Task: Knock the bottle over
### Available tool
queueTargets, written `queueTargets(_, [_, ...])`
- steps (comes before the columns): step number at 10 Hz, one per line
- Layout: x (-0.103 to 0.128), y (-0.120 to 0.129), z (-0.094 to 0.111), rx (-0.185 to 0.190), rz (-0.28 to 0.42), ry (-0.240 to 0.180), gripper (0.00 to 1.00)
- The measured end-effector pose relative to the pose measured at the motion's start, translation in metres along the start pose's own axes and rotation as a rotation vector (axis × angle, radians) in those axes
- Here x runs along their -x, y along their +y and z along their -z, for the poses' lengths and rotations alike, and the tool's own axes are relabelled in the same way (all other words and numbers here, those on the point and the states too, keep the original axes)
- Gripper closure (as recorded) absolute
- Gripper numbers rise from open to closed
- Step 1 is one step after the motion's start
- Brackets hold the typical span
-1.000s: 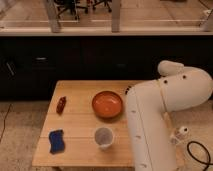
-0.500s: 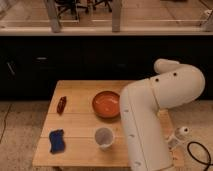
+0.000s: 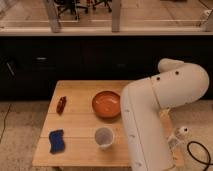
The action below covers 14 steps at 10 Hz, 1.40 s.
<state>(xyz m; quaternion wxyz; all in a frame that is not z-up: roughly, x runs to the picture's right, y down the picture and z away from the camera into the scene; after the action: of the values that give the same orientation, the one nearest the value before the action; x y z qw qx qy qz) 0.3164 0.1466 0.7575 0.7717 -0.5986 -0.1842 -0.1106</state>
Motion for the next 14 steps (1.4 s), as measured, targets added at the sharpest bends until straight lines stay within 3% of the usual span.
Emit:
queueTargets(8, [-0.023, 0.024, -0.003, -0.029, 0.007, -0.076, 0.98])
queueTargets(12, [-0.022, 0.023, -0.003, -0.029, 0.008, -0.075, 0.98])
queueTargets(14, [-0.033, 0.030, -0.002, -0.049, 0.016, -0.082, 0.98])
